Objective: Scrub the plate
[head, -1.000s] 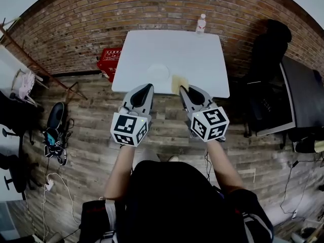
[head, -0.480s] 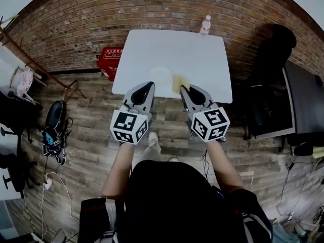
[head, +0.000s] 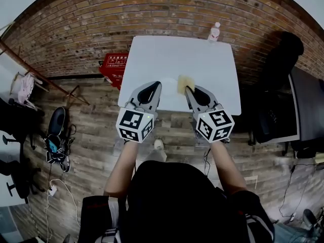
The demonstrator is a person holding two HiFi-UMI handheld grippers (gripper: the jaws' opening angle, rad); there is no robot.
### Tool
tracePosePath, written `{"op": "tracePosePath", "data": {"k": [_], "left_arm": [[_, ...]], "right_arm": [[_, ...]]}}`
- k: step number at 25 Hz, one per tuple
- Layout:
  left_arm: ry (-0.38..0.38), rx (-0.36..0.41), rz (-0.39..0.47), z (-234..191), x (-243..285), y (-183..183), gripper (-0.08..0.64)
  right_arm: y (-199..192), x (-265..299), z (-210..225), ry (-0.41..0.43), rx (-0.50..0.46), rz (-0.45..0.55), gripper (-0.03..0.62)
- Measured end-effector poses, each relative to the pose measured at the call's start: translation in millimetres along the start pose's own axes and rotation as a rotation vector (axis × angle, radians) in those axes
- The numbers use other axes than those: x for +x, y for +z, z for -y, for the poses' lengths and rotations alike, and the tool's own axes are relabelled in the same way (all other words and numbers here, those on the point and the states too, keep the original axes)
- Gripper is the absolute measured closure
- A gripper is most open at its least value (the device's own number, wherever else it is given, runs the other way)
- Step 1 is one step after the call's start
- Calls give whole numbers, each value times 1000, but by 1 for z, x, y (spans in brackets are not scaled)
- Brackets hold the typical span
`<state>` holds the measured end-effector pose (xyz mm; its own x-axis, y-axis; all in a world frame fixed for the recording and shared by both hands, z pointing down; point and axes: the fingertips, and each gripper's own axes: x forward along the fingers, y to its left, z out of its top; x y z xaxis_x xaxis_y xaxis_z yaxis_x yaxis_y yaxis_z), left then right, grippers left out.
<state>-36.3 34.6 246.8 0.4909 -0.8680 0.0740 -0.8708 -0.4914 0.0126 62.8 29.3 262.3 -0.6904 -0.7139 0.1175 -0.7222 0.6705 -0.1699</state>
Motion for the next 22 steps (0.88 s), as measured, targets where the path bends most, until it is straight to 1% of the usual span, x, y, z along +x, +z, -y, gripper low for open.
{"op": "tracePosePath", "data": {"k": [6,11,17,22], "left_arm": [[-16,-12,7,-41,24,4,541],[-28,-23,0,-74,37,4,541],[-56,-29,-11,-105,52,2,541],[-84,-29,-35,-123,65,-6,541]], "right_arm": [[8,47,13,-19,7,-3,551],[14,81,16,-25,14,-2,551],[18,115,17,-42,18,-5,551],[17,139,21,-62,34,0,551]]}}
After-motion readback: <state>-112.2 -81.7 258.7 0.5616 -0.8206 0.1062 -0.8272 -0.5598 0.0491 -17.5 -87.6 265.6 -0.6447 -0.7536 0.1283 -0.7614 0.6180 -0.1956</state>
